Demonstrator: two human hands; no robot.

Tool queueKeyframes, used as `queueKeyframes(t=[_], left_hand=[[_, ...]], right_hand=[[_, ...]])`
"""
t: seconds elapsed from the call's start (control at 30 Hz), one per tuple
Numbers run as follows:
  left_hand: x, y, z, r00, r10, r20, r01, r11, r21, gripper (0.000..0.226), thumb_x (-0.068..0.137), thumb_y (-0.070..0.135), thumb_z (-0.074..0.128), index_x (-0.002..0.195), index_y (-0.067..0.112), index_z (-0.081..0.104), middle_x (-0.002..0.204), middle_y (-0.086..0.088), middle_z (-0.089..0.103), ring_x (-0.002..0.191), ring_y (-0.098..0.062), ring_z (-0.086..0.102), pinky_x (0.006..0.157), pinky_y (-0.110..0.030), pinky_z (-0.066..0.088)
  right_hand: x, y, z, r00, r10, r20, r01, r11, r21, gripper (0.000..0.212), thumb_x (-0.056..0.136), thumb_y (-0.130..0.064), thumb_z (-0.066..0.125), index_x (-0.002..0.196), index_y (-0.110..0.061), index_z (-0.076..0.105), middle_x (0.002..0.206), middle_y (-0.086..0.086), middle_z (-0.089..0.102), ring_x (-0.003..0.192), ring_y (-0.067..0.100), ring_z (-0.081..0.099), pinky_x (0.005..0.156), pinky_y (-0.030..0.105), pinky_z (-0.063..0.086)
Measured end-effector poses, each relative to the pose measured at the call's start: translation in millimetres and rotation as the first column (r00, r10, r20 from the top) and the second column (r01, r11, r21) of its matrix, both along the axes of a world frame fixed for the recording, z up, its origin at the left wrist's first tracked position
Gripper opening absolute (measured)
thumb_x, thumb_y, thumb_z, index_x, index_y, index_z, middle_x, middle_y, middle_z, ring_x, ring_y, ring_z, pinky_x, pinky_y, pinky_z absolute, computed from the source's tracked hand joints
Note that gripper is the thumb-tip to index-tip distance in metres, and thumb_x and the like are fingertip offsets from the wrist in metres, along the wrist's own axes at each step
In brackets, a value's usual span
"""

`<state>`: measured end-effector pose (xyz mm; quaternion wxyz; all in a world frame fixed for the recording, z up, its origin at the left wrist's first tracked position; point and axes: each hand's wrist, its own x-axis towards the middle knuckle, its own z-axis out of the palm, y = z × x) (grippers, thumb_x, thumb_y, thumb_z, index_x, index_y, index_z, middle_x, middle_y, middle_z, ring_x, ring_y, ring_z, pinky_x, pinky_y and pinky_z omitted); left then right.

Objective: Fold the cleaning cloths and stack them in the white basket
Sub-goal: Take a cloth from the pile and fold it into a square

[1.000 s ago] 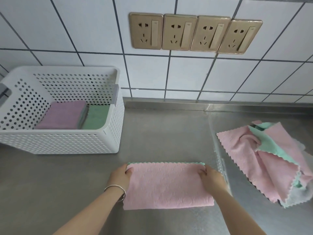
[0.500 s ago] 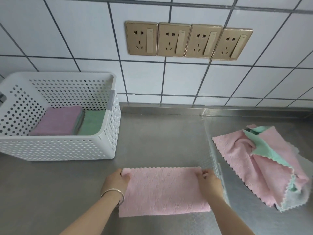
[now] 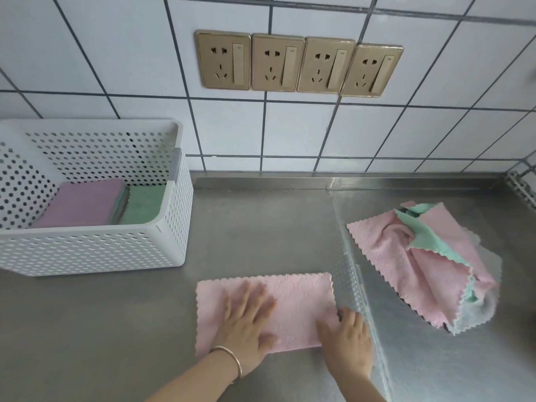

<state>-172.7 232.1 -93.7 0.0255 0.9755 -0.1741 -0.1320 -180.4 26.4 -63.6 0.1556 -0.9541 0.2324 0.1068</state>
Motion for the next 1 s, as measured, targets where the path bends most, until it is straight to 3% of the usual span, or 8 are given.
queueKeyframes(t=[0.13,0.27,0.33,0.43,0.67,0.87,0.93,1.0], left_hand=[[2.0,-6.4,-2.8,0.996,0.002,-0.093,-0.002,1.000,-0.004,0.078,0.066,0.071,0.041,0.134,0.033,0.041,0.156,0.000,0.009,0.142,-0.032,0.017,0.105,-0.060,0.010],[1.9,-5.6,1.2,0.984,0.009,-0.181,-0.003,0.999,0.033,0.080,0.062,0.075,0.042,0.132,0.036,0.044,0.152,0.001,0.021,0.135,-0.030,0.032,0.104,-0.059,0.010],[2.3,-9.1,6.0,0.983,0.016,-0.184,-0.013,1.000,0.016,0.078,0.065,0.074,0.040,0.136,0.041,0.038,0.155,0.001,0.009,0.140,-0.030,0.020,0.105,-0.061,0.008],[7.2,-10.9,5.0,0.988,0.009,-0.152,-0.001,0.999,0.048,0.081,0.078,0.075,0.027,0.138,0.048,-0.019,0.141,0.008,-0.046,0.130,-0.025,-0.041,0.105,-0.063,-0.015],[12.3,-14.3,23.4,0.945,0.024,-0.327,0.010,0.995,0.103,0.090,0.075,0.076,0.033,0.140,0.044,-0.021,0.137,0.009,-0.046,0.132,-0.026,-0.040,0.107,-0.063,-0.015],[19.8,-7.5,47.7,0.966,0.123,-0.227,-0.150,0.983,-0.108,0.074,0.080,0.074,0.010,0.143,0.038,0.024,0.156,0.016,-0.010,0.142,-0.017,-0.021,0.117,-0.047,-0.005],[16.9,-6.7,62.5,0.974,0.192,-0.122,-0.218,0.940,-0.264,0.090,0.074,0.077,-0.005,0.137,0.033,0.041,0.154,0.015,0.018,0.145,-0.012,0.005,0.118,-0.033,0.009],[15.7,-7.5,74.2,0.884,0.330,-0.331,-0.459,0.744,-0.485,0.066,0.085,0.069,0.021,0.122,0.028,0.057,0.130,0.008,0.054,0.124,-0.011,0.045,0.107,-0.027,0.031]], right_hand=[[-9.6,-4.1,-10.4,0.991,0.104,0.081,-0.098,0.993,-0.068,0.039,0.074,-0.049,0.061,0.081,-0.010,0.062,0.075,0.007,0.059,0.069,0.030,0.061,0.059,0.036,0.050],[-13.4,-8.6,-9.1,0.997,0.039,0.062,-0.036,0.998,-0.049,0.035,0.072,-0.041,0.075,0.083,-0.011,0.060,0.081,0.006,0.058,0.078,0.029,0.060,0.066,0.037,0.048],[-12.0,-9.5,-3.9,1.000,-0.021,0.023,0.022,0.999,-0.047,0.037,0.083,-0.050,0.059,0.096,-0.017,0.055,0.097,0.002,0.054,0.097,0.024,0.055,0.081,0.034,0.043],[-3.1,-10.1,0.5,0.985,-0.145,-0.092,0.155,0.982,0.108,0.034,0.085,-0.049,0.047,0.100,-0.020,0.054,0.100,-0.002,0.043,0.107,0.021,0.048,0.088,0.030,0.037],[6.7,-8.4,13.0,0.951,-0.222,-0.217,0.287,0.894,0.343,0.041,0.075,-0.027,0.066,0.109,-0.010,0.048,0.094,0.002,0.054,0.084,0.020,0.050,0.065,0.026,0.037],[2.1,10.3,28.7,0.989,-0.146,0.037,0.119,0.904,0.410,0.018,0.079,-0.008,0.057,0.094,-0.017,0.052,0.086,0.005,0.061,0.075,0.021,0.052,0.052,0.026,0.035],[-1.2,29.1,32.3,0.964,-0.084,0.252,-0.020,0.923,0.384,0.020,0.076,-0.001,0.061,0.089,-0.015,0.055,0.084,0.007,0.063,0.067,0.021,0.052,0.055,0.027,0.036],[-4.1,48.3,30.7,0.893,0.093,0.440,-0.234,0.931,0.279,0.027,0.063,0.003,0.065,0.080,-0.015,0.057,0.071,0.001,0.060,0.053,0.017,0.050,0.046,0.018,0.033]])
